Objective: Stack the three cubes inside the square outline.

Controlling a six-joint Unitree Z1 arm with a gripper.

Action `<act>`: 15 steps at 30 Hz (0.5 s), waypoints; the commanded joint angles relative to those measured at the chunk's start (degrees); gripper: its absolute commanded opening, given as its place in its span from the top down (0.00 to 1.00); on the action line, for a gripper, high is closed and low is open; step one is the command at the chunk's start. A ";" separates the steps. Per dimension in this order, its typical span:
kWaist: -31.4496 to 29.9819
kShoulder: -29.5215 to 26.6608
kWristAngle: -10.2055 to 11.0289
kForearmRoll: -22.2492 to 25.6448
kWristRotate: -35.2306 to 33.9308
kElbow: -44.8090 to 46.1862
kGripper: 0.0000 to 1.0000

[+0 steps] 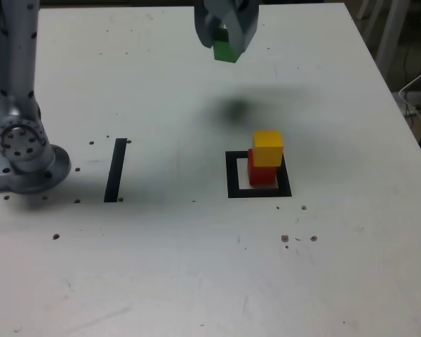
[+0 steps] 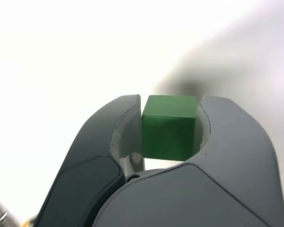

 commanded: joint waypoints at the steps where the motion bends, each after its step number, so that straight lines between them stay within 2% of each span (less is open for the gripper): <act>1: -2.03 -0.55 1.47 4.54 -2.34 -2.56 0.88; 5: -6.05 -0.60 3.49 12.61 -7.43 -7.54 0.88; 8: -8.56 -0.72 3.52 15.90 -10.79 -10.21 0.88; 12: -11.83 -0.83 2.69 17.15 -16.76 -11.35 0.88; 15: -13.78 -0.63 0.88 17.08 -22.05 -10.96 0.89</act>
